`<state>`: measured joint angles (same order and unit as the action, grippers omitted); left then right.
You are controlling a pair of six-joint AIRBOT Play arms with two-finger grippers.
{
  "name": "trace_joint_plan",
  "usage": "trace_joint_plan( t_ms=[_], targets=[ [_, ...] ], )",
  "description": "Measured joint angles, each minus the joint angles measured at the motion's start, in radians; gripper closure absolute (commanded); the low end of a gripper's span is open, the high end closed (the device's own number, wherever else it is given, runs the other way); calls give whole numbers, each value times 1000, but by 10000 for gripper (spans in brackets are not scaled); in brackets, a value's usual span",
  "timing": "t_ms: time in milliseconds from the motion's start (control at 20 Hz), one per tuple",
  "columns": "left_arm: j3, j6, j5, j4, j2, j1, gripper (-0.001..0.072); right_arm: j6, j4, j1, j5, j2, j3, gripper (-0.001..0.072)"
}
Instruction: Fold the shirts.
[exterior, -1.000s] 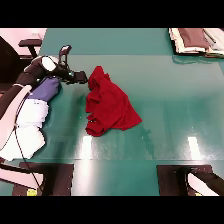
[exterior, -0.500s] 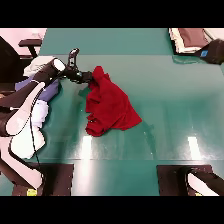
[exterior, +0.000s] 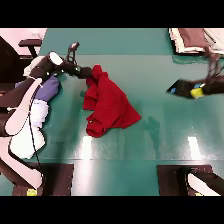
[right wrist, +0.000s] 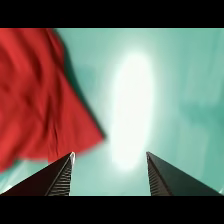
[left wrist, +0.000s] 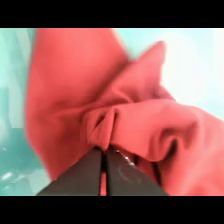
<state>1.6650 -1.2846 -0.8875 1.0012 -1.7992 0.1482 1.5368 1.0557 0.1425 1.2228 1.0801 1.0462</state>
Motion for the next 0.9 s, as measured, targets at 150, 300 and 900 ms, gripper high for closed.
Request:
trace_joint_plan(
  t_ms=[150,300,900],
  targets=[
    [63,2,-37,34,33,-3,683,4,-72,81,-76,88,-130,202],
    [103,3,-76,62,50,-4,682,2,-152,188,-196,209,-169,203],
    [159,3,-172,146,175,-11,682,-35,-146,375,-274,517,179,696]
  ],
)
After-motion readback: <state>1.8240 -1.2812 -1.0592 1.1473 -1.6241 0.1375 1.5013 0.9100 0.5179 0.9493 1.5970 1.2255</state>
